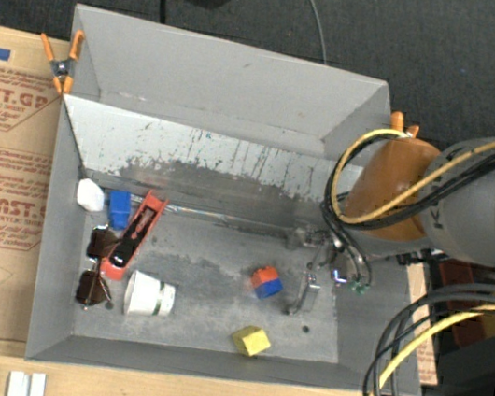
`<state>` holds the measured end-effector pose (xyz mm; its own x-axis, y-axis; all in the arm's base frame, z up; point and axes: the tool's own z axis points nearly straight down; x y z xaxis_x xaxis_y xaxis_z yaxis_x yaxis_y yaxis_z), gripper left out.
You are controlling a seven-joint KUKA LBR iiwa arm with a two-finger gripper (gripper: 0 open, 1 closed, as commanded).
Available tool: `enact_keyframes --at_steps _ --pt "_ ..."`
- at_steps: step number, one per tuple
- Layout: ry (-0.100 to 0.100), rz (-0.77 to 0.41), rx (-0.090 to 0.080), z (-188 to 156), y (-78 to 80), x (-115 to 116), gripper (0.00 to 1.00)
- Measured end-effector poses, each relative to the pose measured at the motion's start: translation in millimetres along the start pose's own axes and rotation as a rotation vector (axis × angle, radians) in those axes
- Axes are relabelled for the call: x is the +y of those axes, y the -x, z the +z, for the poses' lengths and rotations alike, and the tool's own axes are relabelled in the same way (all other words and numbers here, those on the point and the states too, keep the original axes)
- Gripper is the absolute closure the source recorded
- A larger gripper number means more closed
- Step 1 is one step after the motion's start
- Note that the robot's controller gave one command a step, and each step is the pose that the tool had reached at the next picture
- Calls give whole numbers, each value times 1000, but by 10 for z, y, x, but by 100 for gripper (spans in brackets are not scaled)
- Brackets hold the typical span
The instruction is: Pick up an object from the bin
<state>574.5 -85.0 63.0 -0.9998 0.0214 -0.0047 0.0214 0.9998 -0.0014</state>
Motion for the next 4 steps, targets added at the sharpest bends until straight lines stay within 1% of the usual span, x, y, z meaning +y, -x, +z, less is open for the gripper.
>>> enact_keyframes --at_steps 1,2,3,4 --pt "2 -17 -6 -71 36 90 0" --pt "2 8 -3 -67 16 100 0" --pt "2 78 -5 -66 -38 229 0" --pt "3 94 -4 -66 -108 372 0"
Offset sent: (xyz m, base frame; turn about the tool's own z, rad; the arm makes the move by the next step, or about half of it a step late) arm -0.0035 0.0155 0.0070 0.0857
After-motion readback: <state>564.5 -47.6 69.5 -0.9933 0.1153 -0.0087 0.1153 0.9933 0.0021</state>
